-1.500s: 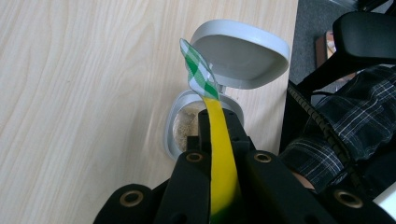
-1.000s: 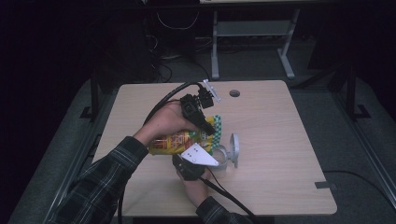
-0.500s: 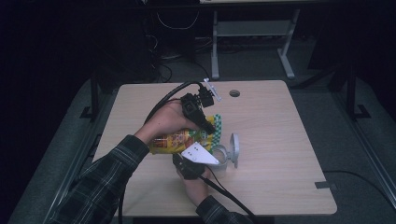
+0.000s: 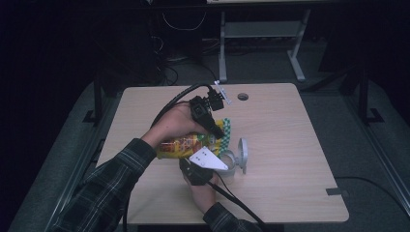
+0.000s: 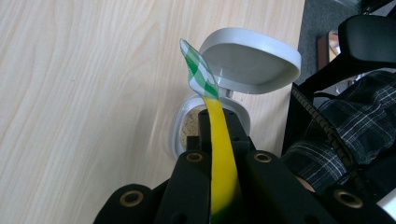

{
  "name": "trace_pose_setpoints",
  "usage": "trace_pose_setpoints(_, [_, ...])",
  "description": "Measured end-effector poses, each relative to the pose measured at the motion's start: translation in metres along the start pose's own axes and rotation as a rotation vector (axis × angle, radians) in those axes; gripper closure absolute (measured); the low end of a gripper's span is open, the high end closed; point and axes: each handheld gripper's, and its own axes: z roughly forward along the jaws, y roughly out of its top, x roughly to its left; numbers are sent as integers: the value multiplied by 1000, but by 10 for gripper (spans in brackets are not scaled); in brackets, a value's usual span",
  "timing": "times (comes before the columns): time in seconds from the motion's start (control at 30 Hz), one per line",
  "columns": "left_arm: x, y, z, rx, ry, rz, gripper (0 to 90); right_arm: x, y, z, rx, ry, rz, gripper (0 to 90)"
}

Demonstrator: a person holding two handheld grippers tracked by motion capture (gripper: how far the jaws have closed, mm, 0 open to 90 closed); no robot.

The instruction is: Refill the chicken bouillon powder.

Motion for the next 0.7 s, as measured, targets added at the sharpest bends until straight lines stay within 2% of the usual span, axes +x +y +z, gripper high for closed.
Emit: trace_pose_setpoints(0.7, [0, 1, 3, 20, -3, -10, 900, 0, -1, 0, 0, 3, 2, 900])
